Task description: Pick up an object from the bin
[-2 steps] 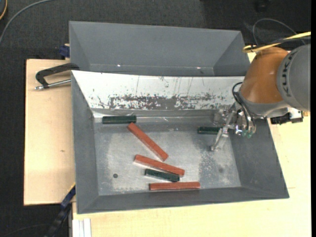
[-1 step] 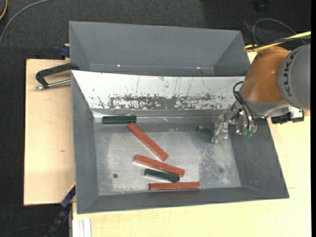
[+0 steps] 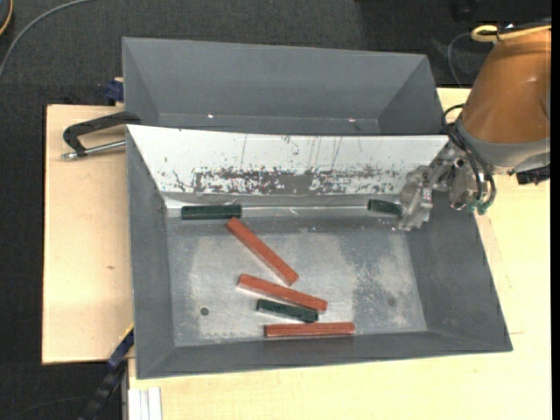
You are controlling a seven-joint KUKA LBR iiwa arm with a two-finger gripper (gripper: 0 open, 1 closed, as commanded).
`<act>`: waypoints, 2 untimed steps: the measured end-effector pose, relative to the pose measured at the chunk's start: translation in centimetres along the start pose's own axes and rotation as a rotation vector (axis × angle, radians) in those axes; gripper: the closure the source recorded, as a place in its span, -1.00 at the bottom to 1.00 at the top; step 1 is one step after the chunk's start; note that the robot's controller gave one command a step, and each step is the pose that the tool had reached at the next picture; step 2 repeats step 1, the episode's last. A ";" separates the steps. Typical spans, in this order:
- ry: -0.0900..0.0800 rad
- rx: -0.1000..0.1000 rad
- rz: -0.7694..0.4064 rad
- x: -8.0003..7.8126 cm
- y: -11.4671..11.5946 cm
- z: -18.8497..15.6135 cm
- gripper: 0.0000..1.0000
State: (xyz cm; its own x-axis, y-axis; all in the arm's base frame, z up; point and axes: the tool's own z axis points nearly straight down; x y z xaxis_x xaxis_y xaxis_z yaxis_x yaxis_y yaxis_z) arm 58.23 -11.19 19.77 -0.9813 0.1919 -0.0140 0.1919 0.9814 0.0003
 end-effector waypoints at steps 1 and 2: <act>0.001 0.001 -0.376 0.5 -3.3 -8.0 1.00; 0.001 0.001 -0.376 0.5 -3.3 -8.0 1.00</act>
Offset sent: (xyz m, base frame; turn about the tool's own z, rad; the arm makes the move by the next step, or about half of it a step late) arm -0.0144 -0.0303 0.0765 -0.3785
